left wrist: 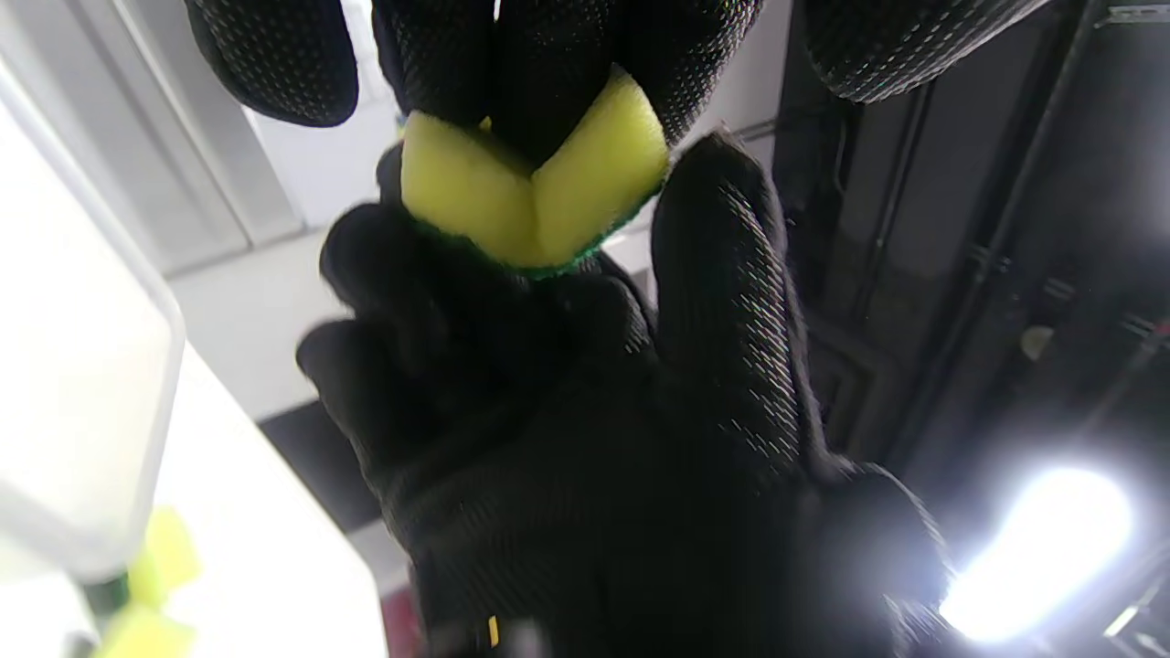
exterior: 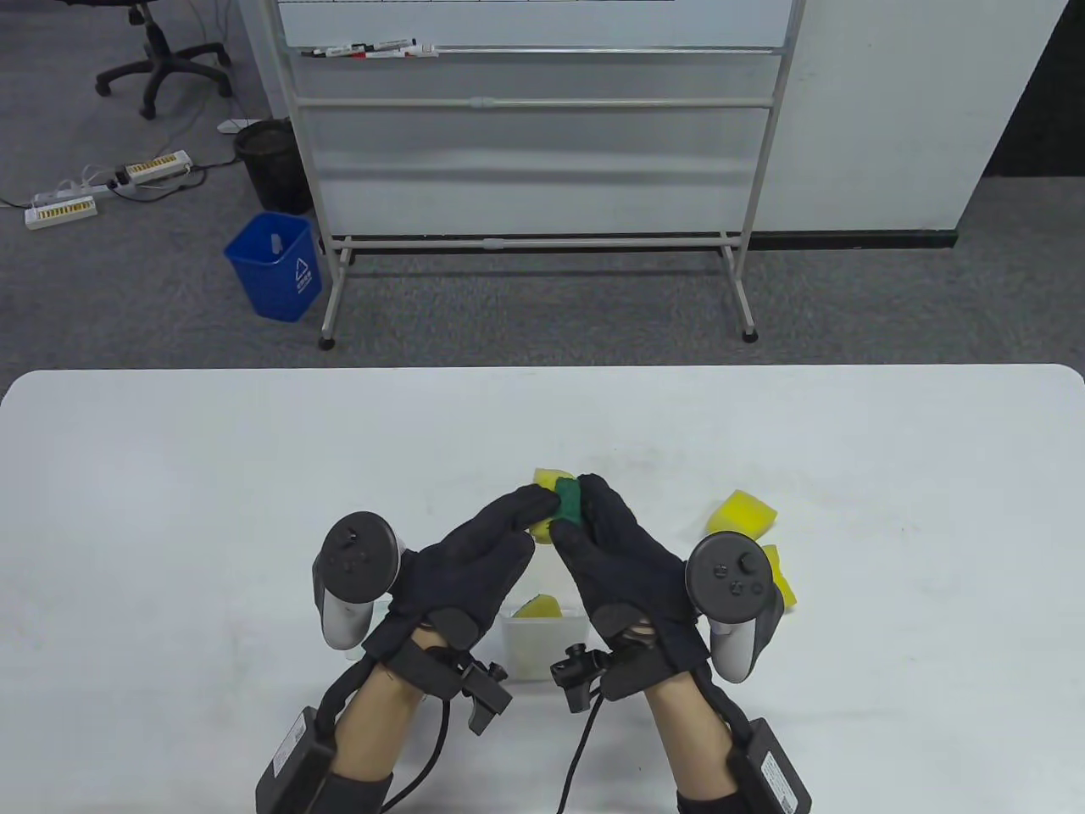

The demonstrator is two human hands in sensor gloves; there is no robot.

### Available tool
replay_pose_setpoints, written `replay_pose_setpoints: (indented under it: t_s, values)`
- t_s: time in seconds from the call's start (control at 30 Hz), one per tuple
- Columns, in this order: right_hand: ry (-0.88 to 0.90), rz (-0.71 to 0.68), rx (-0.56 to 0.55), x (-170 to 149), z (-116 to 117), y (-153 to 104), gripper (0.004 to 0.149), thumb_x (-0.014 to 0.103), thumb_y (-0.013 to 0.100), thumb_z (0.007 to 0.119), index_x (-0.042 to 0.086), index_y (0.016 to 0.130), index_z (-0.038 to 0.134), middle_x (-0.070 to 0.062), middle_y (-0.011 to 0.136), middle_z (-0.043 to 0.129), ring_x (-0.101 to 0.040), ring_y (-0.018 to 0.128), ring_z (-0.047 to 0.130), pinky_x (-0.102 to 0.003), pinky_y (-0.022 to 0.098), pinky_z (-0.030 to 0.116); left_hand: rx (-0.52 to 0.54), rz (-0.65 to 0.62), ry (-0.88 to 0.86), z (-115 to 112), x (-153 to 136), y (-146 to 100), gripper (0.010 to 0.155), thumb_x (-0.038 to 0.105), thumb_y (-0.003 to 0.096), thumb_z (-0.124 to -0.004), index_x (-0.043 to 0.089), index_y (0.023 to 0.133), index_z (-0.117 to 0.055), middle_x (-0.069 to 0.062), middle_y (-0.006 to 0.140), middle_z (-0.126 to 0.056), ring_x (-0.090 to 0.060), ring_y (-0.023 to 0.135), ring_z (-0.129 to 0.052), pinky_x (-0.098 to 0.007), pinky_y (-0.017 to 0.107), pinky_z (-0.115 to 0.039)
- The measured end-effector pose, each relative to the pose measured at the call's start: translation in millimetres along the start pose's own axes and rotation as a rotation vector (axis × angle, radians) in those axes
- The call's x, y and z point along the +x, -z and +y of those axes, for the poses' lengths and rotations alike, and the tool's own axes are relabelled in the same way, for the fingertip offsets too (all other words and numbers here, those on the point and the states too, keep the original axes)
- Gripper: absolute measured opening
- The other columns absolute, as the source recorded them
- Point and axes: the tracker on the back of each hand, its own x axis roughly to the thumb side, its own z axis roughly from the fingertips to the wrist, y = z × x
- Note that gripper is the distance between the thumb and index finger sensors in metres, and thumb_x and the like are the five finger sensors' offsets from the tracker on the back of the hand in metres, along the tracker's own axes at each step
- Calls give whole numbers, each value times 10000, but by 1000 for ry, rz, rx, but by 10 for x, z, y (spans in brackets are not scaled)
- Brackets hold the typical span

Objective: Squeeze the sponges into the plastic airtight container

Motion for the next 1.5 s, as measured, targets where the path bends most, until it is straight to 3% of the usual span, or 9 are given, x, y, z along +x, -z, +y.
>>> replay_pose_setpoints:
  t_s: [0.13, 0.37, 0.6, 0.77, 0.97, 1.1, 1.23, 1.37, 1.5]
  values:
    - [7, 35, -57, -20, -43, -1, 794, 539, 387, 897, 99, 1015, 690, -100, 828, 945, -299, 674, 978, -532, 618, 735, -62, -8, -47, -50, -35, 25, 687, 603, 540, -610, 224, 1106, -525, -92, 1217, -532, -365, 1098, -489, -634, 739, -572]
    - [2, 26, -171, -51, -58, -10, 688, 438, 365, 945, 152, 965, 765, -35, 709, 1019, -223, 553, 1044, -494, 581, 793, 23, -23, 83, -5, 23, -2, 625, 584, 534, -632, 265, 1072, -614, -107, 1201, -532, -439, 1070, -537, -640, 727, -597]
    - [-89, -1, -26, 7, -62, 26, 605, 409, 403, 932, 325, 983, 780, -40, 788, 948, -252, 637, 973, -533, 640, 719, 129, -17, 249, 131, -2, -11, 633, 529, 523, -714, 401, 1107, -505, -106, 1229, -430, -479, 1073, -514, -662, 728, -585]
    - [-164, -87, 28, 99, 23, 0, 557, 362, 416, 926, 360, 964, 823, -49, 848, 903, -277, 696, 935, -557, 660, 689, 109, 14, 232, 180, -83, 10, 738, 522, 494, -779, 263, 1113, -471, -102, 1180, -603, -452, 1030, -665, -644, 704, -653]
    - [-198, -134, 33, 140, 62, -21, 599, 335, 416, 924, 324, 998, 781, -50, 868, 894, -282, 714, 933, -564, 664, 688, 178, 49, 308, 229, -92, -1, 559, 454, 479, -810, 229, 982, -720, -64, 939, -905, -321, 839, -912, -548, 644, -775]
    - [-215, -165, -3, 138, 86, -33, 653, 339, 404, 934, 283, 1023, 730, -40, 848, 922, -270, 689, 964, -553, 652, 713, 209, 70, 300, 228, -116, -5, 519, 418, 463, -834, 205, 931, -757, -38, 844, -961, -286, 751, -964, -523, 615, -807]
    - [-233, -226, -128, 129, 108, -76, 673, 350, 379, 953, 289, 1004, 713, -29, 790, 971, -239, 610, 1010, -508, 612, 768, 248, 82, 273, 170, -158, -4, 483, 391, 449, -842, 194, 883, -766, -19, 768, -988, -257, 679, -994, -499, 582, -838]
    - [-266, -272, -188, 130, 134, -104, 605, 365, 374, 951, 282, 937, 746, -40, 745, 993, -211, 524, 1038, -479, 566, 813, 260, 84, 265, 173, -166, -7, 468, 385, 445, -848, 187, 863, -777, -18, 740, -999, -251, 656, -1003, -496, 571, -844]
    - [-334, -291, -153, 163, 122, -91, 511, 348, 377, 960, 325, 874, 843, -69, 726, 1007, -225, 492, 1039, -491, 557, 815, 255, 101, 311, 203, -167, -15, 485, 401, 454, -847, 202, 890, -770, -20, 792, -983, -272, 710, -980, -512, 597, -819]
